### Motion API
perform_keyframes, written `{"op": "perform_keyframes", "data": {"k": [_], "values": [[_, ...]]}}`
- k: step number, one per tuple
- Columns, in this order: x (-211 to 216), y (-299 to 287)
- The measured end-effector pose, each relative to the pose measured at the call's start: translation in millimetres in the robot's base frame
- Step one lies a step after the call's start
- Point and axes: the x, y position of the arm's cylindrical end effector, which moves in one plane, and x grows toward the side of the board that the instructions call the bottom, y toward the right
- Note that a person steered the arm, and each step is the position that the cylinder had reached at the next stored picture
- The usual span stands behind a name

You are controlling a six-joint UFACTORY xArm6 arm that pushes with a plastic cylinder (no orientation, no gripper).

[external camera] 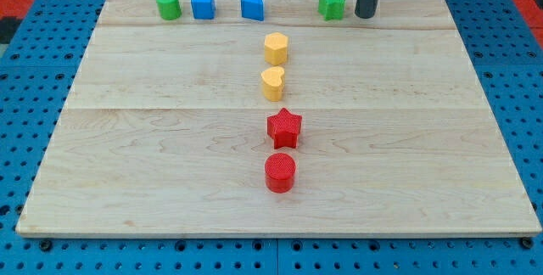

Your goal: Slide the blue triangle close to the red star

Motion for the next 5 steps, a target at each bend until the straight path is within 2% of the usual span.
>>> {"op": "perform_keyframes", "data": {"k": [2, 3, 5], "values": [[-41.1, 31.0], [-42.7, 27.7], [-41.1, -103.1]]}}
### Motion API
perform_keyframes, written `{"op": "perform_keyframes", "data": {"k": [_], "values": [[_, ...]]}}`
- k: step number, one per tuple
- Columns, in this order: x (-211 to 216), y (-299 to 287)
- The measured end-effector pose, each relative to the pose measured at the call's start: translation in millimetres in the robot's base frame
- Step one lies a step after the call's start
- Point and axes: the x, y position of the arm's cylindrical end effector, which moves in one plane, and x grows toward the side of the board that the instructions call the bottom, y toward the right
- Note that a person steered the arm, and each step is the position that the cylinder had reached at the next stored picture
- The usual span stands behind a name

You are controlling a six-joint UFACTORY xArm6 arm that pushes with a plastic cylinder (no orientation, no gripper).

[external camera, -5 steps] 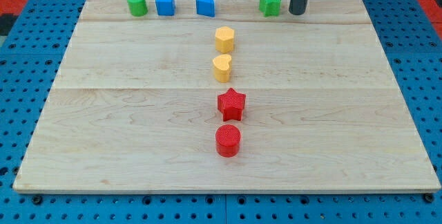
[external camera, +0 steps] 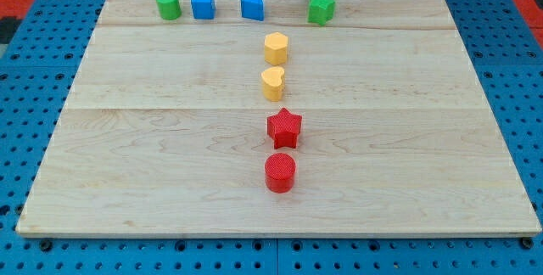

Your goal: Slide the blue triangle close to the red star

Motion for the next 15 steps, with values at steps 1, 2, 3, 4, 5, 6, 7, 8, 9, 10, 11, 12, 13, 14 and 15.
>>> {"op": "perform_keyframes", "data": {"k": [1, 2, 3, 4, 5, 6, 7, 8, 9, 10, 11, 12, 13, 14, 15], "values": [[-0.3, -3.4], [0.9, -17.8], [13.0, -81.0], [50.4, -67.2], [107.0, -77.1], [126.8, -132.7], [87.6, -116.9], [78.5, -81.3], [65.6, -77.8], [84.9, -143.8], [54.2, -137.1], [13.2, -124.0], [1.1, -80.6], [14.4, -19.0], [58.6, -73.2]]}}
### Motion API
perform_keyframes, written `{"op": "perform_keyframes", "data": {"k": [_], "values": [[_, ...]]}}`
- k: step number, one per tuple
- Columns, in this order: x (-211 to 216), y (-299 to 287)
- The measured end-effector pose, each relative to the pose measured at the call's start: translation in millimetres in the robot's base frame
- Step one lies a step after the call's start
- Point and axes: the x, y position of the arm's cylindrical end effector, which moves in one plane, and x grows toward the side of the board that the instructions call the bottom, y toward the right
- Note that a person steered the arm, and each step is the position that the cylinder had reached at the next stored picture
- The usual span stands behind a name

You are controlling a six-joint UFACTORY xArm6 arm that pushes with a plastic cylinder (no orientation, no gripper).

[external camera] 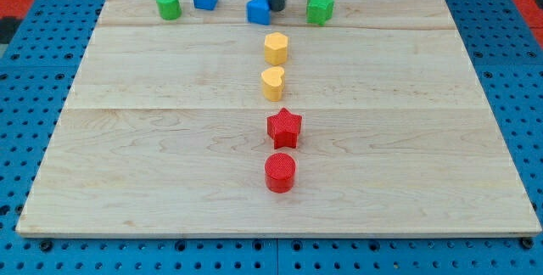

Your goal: Slide the blue triangle close to the red star

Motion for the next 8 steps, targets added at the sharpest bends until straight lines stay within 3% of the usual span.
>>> {"op": "perform_keyframes", "data": {"k": [1, 4, 6, 7, 8], "values": [[23.4, -92.4], [16.5, -174.3], [86.7, -91.3], [89.3, -94.6], [136.2, -71.0]]}}
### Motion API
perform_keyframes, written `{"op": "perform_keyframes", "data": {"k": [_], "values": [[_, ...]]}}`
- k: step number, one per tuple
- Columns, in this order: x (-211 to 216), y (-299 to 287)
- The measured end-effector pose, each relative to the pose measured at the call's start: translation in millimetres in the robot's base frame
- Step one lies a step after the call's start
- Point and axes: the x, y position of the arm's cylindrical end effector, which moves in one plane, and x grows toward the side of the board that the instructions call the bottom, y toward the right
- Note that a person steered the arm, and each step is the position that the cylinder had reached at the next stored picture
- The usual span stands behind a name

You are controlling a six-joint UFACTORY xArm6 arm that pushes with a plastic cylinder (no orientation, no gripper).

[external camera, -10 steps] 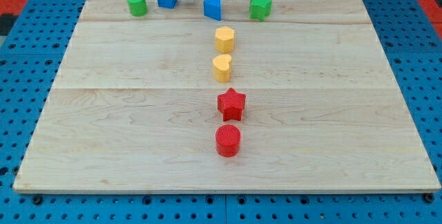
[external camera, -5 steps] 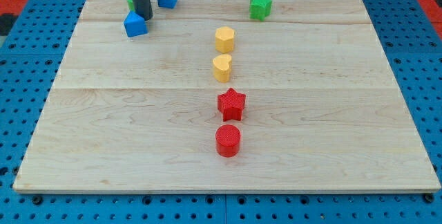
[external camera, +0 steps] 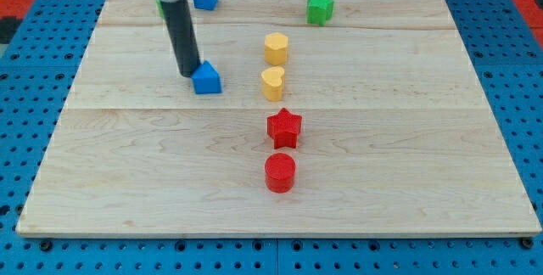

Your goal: Slide the blue triangle close to the red star

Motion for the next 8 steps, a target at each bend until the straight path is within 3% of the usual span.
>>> {"op": "perform_keyframes", "data": {"k": [2, 3, 4, 5, 6, 7, 8], "values": [[-8.9, 4.9], [15.8, 50.6], [64.7, 61.0], [83.7, -0.1], [53.6, -145.0], [-53.6, -198.6], [-96.6, -204.3]]}}
